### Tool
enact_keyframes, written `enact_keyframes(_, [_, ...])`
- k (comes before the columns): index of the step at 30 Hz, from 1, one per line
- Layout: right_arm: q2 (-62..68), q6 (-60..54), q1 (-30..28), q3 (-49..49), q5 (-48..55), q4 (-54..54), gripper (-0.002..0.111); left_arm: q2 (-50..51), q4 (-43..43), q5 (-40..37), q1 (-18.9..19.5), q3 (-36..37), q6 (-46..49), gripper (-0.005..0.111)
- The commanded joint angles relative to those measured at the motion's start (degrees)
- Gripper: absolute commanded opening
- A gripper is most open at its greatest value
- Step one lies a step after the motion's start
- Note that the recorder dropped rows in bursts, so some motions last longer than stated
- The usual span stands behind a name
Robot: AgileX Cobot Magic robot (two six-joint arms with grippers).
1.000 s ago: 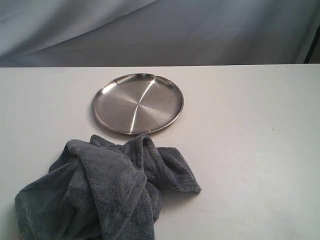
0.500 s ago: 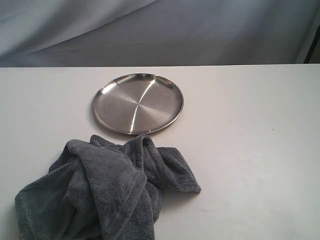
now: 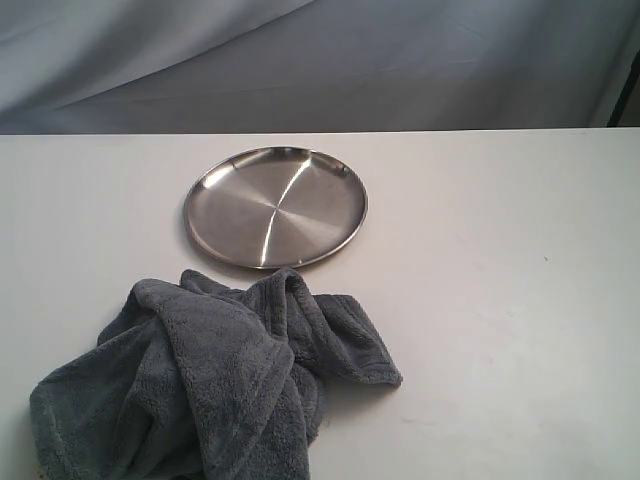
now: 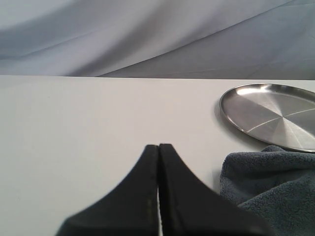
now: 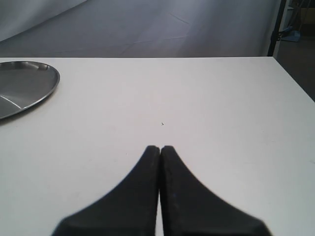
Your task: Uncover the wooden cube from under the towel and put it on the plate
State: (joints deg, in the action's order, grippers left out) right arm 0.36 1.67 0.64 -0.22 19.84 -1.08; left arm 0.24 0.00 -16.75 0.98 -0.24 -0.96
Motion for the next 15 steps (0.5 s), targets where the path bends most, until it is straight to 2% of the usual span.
enact_keyframes(1, [-0.36,0.11,0.3,0.22,-0.18,-0.25,0.0,-0.24,0.0,0.5,-0.34,0.24,-0.11,0.0])
enact_keyframes(15, [-0.36,0.11,0.3,0.22,-0.18,-0.25,0.0,-0.24,3.64,0.63,-0.34,0.24,0.96,0.0])
